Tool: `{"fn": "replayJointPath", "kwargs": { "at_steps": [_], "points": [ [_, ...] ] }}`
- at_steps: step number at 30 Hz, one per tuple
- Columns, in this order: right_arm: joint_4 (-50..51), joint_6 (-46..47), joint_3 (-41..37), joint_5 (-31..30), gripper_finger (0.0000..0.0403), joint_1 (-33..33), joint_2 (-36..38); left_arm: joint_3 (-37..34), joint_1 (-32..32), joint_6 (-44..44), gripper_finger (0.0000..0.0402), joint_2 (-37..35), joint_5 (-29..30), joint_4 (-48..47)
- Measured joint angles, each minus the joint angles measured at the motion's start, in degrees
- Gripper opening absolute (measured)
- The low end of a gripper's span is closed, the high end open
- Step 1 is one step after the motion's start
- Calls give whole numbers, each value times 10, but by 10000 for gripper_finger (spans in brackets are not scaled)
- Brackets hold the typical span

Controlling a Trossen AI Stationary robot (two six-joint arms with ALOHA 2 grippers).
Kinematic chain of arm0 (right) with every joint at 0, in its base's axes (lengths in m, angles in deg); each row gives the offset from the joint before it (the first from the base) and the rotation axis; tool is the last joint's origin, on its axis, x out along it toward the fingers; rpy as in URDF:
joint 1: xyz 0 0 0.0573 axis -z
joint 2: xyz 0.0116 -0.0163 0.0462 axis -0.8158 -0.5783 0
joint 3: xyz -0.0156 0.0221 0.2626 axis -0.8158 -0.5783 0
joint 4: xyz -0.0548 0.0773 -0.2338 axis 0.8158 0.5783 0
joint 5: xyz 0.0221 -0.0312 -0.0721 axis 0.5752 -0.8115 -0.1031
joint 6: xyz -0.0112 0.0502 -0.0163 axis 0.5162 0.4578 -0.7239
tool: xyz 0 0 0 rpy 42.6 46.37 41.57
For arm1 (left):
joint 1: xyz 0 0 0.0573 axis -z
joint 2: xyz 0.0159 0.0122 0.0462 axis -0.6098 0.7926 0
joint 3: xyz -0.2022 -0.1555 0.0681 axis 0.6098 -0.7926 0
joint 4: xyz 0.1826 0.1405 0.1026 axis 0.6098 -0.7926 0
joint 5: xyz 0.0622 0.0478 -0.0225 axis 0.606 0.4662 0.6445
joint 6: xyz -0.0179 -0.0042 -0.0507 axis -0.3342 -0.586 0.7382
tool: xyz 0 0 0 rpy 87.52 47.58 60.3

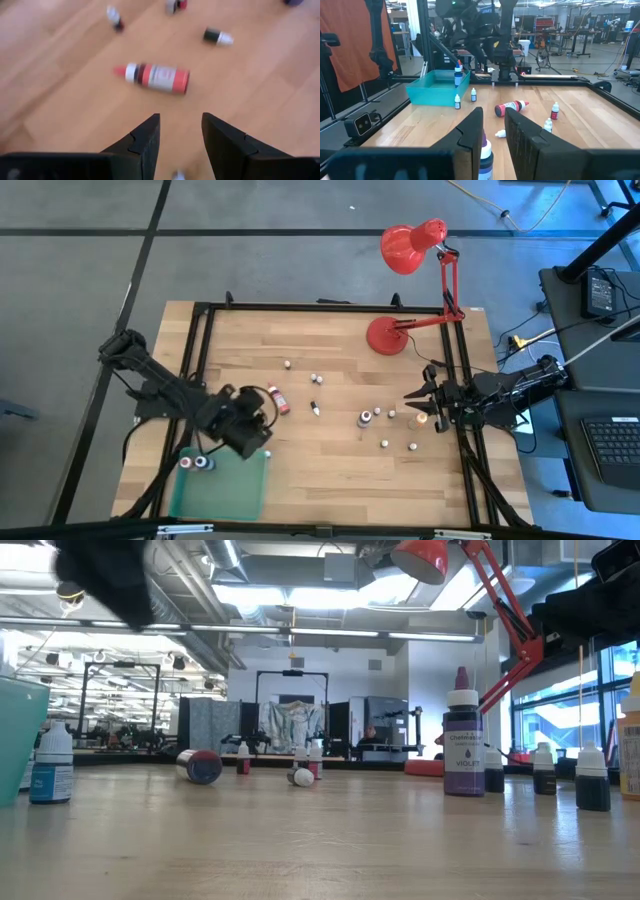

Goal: Pick & Place food coloring
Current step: Put the black food coloring into the blue bin

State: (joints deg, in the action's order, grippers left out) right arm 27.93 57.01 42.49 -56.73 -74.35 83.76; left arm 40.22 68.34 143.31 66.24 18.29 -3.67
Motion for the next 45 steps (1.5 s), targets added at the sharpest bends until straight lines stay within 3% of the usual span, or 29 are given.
{"fn": "replayJointPath", "kwargs": {
  "at_steps": [5,12,25,33,39,45],
  "points": [
    [0,0,0,0,84,0,0,0,-44,-74,141,0,-40,41],
    [0,3,0,1,84,0,0,-9,-54,-72,143,0,-84,43],
    [0,2,0,2,84,0,0,-89,-40,91,220,0,-233,42],
    [0,2,0,2,84,0,0,-119,-13,156,223,0,-240,71],
    [0,2,0,2,84,0,0,-144,-2,154,223,1,-237,137],
    [1,2,0,2,84,0,0,-155,-1,164,223,20,-236,142]
  ]
}}
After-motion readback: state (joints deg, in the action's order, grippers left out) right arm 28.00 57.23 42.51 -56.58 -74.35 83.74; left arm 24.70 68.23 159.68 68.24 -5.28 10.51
